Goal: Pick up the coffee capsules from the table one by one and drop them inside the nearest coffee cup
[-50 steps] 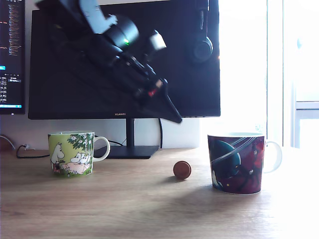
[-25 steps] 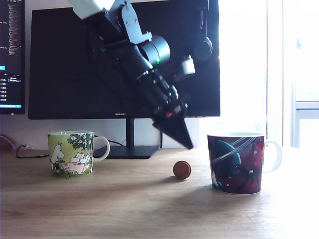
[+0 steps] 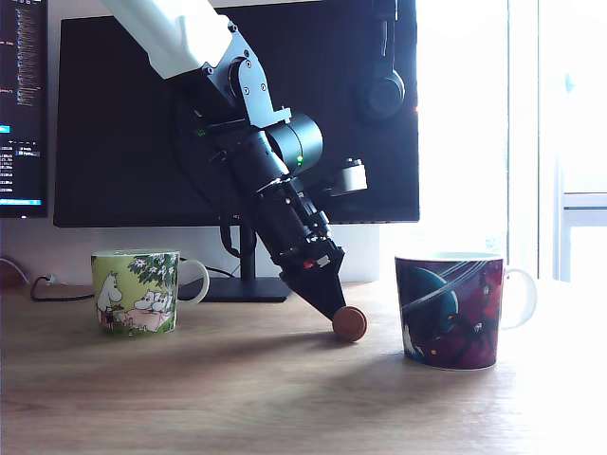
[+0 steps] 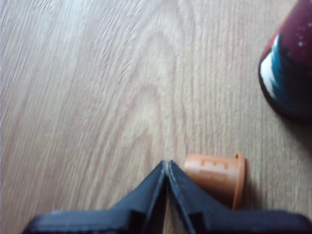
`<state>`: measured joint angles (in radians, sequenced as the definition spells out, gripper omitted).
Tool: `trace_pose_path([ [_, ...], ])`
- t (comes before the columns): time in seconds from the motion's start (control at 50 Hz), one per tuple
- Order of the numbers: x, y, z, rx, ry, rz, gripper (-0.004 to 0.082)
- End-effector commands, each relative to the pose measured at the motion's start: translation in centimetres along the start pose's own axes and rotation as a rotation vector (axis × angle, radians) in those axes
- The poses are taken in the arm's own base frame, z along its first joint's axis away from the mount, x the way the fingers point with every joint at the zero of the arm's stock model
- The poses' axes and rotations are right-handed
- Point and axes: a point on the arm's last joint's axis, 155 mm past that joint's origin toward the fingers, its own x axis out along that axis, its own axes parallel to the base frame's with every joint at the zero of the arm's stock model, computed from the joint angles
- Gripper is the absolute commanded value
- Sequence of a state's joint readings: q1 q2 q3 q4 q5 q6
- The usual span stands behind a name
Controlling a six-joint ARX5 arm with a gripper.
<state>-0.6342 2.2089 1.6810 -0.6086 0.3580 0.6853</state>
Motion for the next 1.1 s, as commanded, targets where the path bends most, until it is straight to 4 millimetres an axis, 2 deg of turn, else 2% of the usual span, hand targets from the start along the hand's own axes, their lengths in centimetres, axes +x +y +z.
trace_pose_path([
  [0.0,0.8,-0.4,-0.1,0.035,-0.003,-0.022,-0.0019],
  [0.4,0.7,-0.4,1.4,0.093,-0.074,-0.029,-0.0019],
  [0.54,0.6,-1.1,1.8,0.099,-0.096,-0.063,-0.0019],
  [1.08,0.7,-2.1,0.4,0.089,-0.045,-0.103,-0.0019],
])
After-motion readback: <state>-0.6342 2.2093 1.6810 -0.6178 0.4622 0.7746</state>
